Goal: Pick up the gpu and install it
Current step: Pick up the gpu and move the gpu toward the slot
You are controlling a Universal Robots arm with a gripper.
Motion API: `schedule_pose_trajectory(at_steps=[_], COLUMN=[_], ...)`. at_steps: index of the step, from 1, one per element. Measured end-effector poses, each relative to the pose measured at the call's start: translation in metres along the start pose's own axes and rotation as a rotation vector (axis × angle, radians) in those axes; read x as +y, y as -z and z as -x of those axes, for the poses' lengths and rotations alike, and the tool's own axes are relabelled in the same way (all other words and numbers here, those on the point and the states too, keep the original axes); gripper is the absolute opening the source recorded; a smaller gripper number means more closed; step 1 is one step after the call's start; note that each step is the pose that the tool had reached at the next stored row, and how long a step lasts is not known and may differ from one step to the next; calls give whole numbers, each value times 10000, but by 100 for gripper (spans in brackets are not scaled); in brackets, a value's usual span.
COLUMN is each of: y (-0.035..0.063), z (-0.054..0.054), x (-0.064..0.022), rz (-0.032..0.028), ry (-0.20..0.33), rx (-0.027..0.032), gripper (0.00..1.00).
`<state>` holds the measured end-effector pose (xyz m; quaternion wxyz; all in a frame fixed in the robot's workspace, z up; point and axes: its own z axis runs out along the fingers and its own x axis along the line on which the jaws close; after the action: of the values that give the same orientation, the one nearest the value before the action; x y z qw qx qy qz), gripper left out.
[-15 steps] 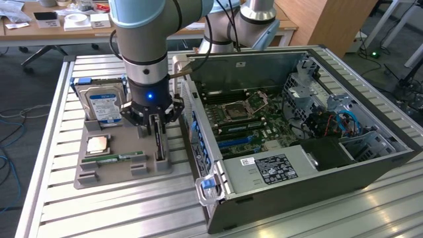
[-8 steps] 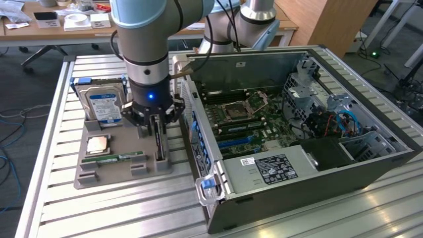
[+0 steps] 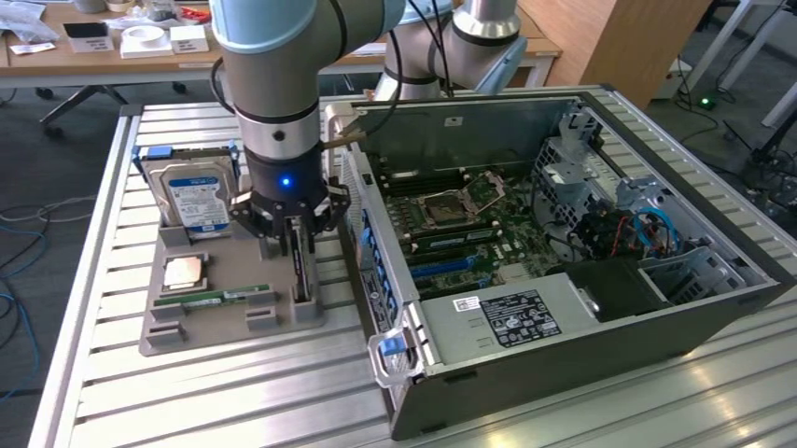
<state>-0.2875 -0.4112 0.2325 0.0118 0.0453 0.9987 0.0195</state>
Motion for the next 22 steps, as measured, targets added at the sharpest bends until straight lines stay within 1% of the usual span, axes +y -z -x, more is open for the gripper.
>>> schedule_pose_trajectory(at_steps=[12, 15, 22], y=[0, 0, -1], z=[-14, -13, -7], x=[-8, -12, -12], rz=[0, -19, -19], ry=[0, 0, 1], rx=[-1, -3, -3], gripper=[40, 40, 40])
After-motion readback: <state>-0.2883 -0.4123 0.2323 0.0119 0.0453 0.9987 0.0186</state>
